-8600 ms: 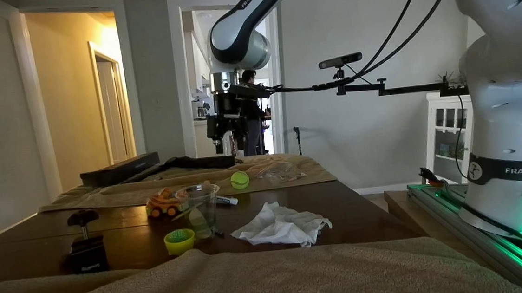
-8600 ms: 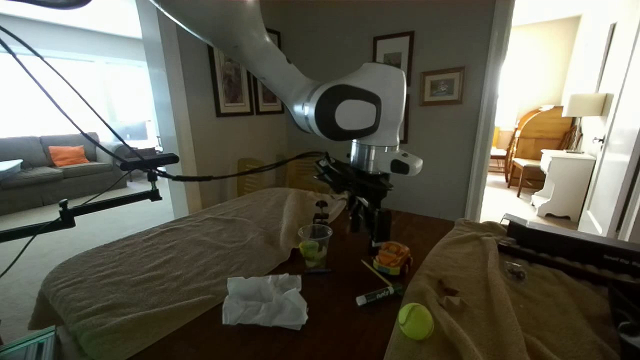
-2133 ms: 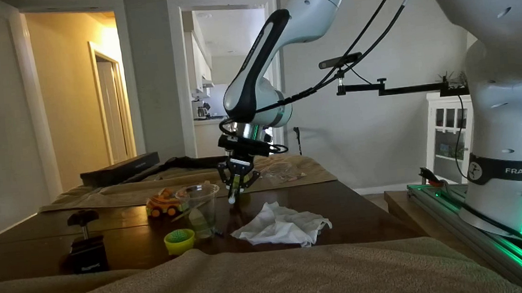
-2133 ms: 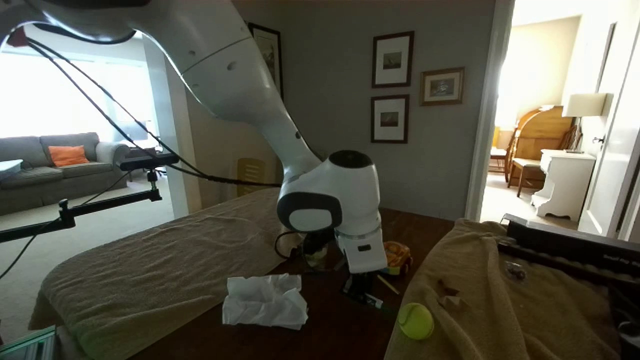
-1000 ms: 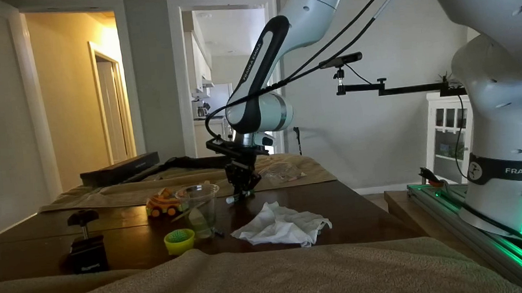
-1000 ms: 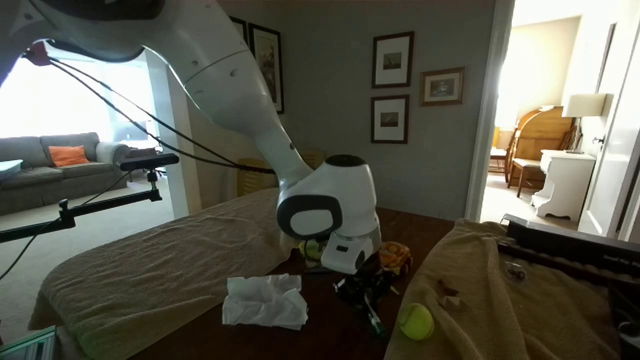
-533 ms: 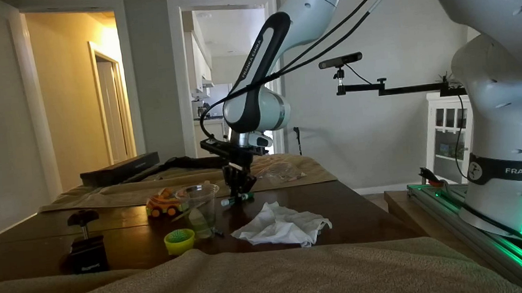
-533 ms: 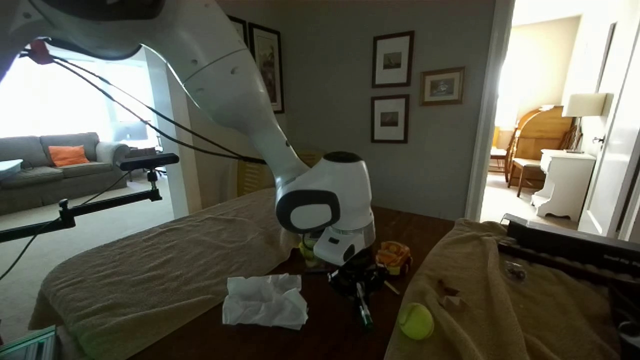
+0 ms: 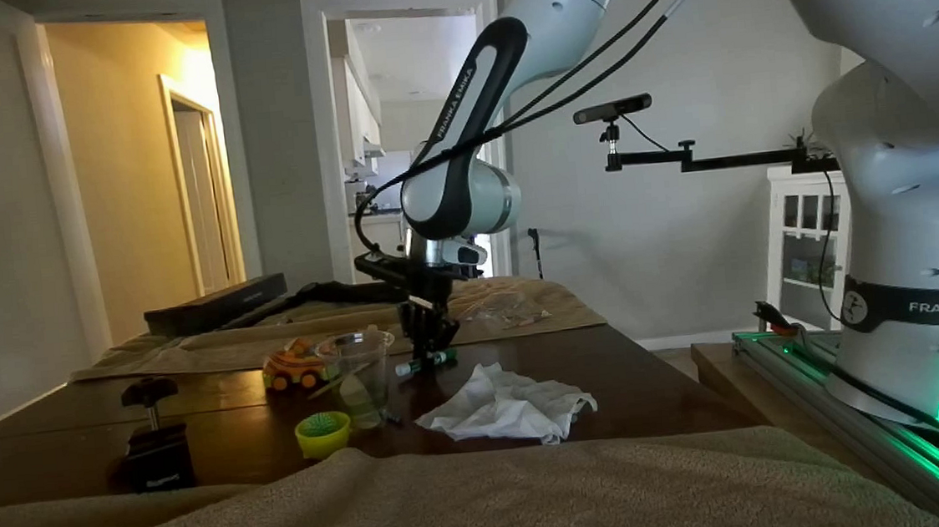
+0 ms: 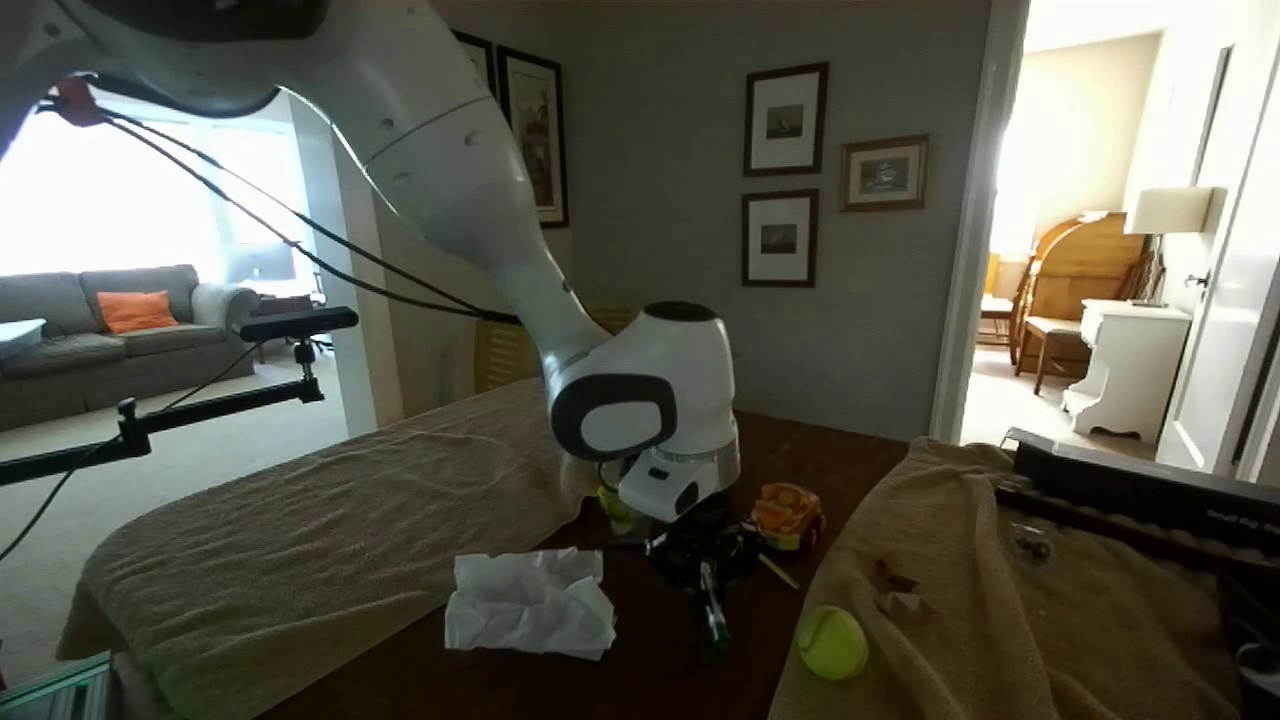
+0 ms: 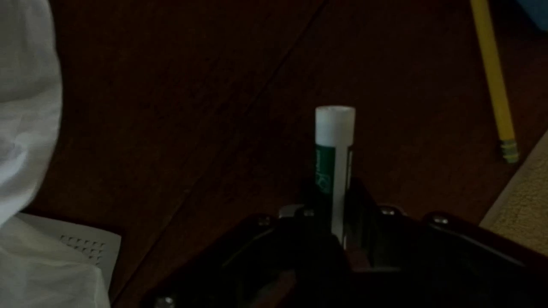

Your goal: Make the cap of the green marker face the right

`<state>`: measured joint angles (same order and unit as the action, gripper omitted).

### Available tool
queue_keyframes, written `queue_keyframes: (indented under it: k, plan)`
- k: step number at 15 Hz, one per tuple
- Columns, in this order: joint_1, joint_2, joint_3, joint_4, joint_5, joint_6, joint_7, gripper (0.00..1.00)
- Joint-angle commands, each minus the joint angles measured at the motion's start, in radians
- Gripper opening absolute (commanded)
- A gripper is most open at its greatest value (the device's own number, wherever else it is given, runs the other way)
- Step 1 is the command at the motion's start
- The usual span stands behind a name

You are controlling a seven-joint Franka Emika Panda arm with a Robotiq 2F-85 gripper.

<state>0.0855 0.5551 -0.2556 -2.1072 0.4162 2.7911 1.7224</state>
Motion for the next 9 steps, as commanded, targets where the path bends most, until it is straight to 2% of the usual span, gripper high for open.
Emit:
queue_keyframes:
  k: [1,7,9]
  plan:
    - [-0.001,-0.042,0.01,-0.053,-0.057,0.018,0.03,0.52]
    - [0.006,-0.21,0.002,-0.217,-0.125,0.042,-0.018,0.95]
    - [0.004,-0.287,0.001,-0.28,-0.159,0.056,-0.046,1.0]
